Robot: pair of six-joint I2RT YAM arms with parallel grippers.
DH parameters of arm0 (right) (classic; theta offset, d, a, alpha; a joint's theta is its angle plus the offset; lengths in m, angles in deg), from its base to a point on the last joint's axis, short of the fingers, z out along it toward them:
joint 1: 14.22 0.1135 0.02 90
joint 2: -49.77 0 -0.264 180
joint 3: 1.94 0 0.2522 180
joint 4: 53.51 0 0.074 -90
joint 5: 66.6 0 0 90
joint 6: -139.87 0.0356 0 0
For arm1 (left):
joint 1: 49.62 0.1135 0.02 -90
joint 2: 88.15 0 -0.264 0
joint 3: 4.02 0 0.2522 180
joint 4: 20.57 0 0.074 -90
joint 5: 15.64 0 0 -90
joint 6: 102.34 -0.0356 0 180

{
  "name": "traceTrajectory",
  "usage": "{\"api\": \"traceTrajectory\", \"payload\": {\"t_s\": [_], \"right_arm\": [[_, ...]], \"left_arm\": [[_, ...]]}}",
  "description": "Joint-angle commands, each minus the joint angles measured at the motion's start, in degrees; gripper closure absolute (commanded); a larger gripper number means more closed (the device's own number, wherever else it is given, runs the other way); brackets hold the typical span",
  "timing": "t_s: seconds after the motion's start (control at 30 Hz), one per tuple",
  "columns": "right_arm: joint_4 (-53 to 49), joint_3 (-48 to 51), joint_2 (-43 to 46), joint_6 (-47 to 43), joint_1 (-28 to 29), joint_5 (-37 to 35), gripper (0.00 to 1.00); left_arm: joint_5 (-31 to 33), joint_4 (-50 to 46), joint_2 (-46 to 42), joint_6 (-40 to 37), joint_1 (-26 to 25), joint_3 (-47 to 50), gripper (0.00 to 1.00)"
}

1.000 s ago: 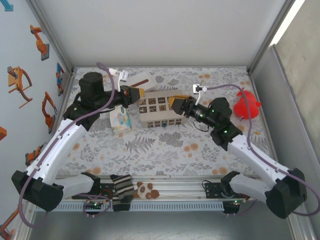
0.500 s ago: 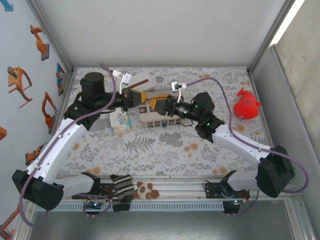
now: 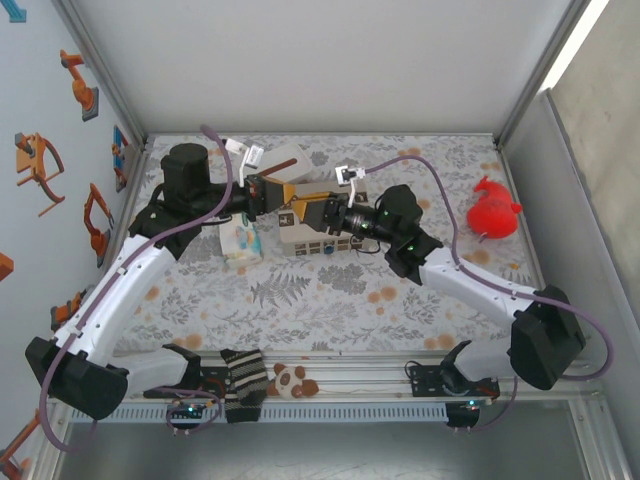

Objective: Unlock a padlock with a key

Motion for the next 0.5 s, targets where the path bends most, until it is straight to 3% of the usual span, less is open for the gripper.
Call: {"api": "traceTrajectory", "payload": {"t_s": [0.0, 0.47], "right_arm": [[2.46, -2.31, -0.37, 0.01, 0.67, 0.29, 0.59], [2.22, -2.53, -0.55, -0.09, 0.85, -0.25, 0.76]], "left_arm": [[-1.50, 1.71, 0.15, 0.79, 0.17, -0.19, 1.00], [-2.46, 1.87, 0.21, 0.80, 0.02, 0.21, 1.00]]}}
